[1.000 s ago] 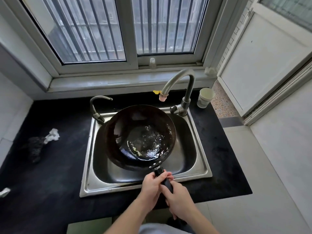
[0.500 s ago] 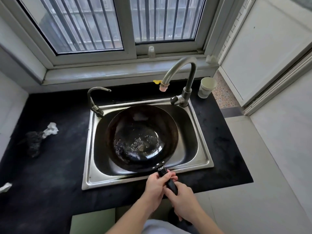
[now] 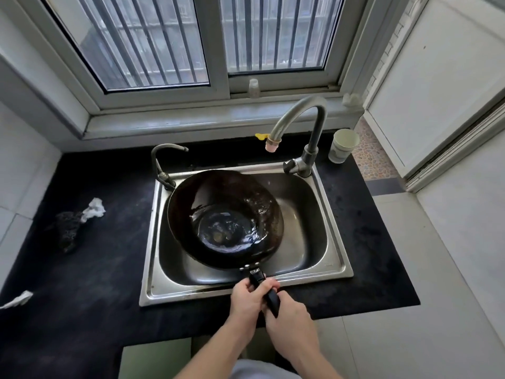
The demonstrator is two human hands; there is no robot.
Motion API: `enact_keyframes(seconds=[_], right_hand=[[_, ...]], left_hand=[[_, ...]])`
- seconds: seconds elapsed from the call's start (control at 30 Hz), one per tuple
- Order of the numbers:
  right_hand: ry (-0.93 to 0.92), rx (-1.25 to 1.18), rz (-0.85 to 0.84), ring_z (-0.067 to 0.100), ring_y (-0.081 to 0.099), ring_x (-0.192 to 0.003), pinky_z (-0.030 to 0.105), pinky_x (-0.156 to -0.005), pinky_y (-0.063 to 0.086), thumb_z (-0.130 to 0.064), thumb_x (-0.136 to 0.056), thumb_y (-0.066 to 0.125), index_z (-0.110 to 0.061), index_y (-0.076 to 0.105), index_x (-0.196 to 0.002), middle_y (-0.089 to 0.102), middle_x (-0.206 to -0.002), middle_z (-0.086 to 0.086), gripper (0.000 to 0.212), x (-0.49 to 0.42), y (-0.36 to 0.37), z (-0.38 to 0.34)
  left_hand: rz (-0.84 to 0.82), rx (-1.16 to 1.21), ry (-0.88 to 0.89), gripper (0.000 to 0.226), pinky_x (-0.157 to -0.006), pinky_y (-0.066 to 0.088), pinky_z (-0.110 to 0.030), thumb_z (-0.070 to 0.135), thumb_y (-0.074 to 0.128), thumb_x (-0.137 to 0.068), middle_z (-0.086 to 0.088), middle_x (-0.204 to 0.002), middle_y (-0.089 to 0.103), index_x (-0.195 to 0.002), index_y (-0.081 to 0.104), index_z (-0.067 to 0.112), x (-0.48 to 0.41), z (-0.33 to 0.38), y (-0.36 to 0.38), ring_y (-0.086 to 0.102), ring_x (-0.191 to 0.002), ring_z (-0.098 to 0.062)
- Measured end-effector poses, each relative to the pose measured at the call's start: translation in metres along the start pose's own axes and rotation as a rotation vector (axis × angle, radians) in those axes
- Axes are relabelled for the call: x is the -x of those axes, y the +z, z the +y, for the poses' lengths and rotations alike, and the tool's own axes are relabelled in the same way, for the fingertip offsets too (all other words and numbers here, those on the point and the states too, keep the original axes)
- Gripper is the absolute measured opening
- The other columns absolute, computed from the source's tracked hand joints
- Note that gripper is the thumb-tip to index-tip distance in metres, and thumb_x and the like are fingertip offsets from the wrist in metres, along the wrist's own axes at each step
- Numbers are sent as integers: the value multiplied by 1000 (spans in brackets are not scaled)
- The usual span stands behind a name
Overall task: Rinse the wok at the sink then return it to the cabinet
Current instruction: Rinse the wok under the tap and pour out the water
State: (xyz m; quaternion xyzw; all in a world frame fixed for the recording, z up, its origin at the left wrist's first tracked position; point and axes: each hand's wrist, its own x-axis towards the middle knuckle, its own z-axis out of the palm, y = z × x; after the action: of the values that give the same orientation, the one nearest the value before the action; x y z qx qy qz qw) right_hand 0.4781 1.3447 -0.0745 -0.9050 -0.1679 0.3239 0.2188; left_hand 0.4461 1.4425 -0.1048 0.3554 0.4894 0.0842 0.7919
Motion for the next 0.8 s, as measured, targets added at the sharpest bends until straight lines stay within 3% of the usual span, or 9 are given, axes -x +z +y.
enact_keyframes(seconds=[0.17,0.33,0.5,0.6,0.8], right_hand=[[-44,-120,0,24,68,-87,32,-67,46,-41,-89,61,-23,63,-98,71,-86,-1,21,3,9,10],[-129,-187,-10,9,53,-57,16,-54,43,-32,-85,66,-24,58,-83,61,-69,-5,11,3,13,12],[-159,-221,-49,-2,59,-64,14,-55,43,-27,-86,67,-25,58,-75,59,-61,-4,15,5,16,11],[-177,-241,-45,-6,58,-65,14,-57,42,-31,-86,69,-31,52,-67,57,-58,-6,26,6,22,8],[-173,-339,-37,3,61,-65,15,-59,45,-36,-88,70,-19,68,-83,67,-70,-5,18,11,34,4]], left_hand=[[-14,69,-43,16,-78,55,-34,-3,69,-84,-19,-86,72,-100,68,-5,8,1,-10,68,-83,-27],[-109,294,-184,22,-86,53,-28,-2,62,-88,-15,-99,70,-110,67,-4,15,5,-17,69,-90,-20],[-88,245,-115,21,-75,57,-26,-3,66,-84,-20,-99,68,-105,66,-1,16,0,-25,70,-83,-20],[-48,188,-58,21,-82,55,-30,-2,69,-83,-20,-95,68,-104,66,-1,17,-3,-31,69,-84,-22],[23,167,-7,22,-85,54,-34,-2,69,-84,-22,-97,73,-105,67,-5,22,-3,-37,70,-93,-27]])
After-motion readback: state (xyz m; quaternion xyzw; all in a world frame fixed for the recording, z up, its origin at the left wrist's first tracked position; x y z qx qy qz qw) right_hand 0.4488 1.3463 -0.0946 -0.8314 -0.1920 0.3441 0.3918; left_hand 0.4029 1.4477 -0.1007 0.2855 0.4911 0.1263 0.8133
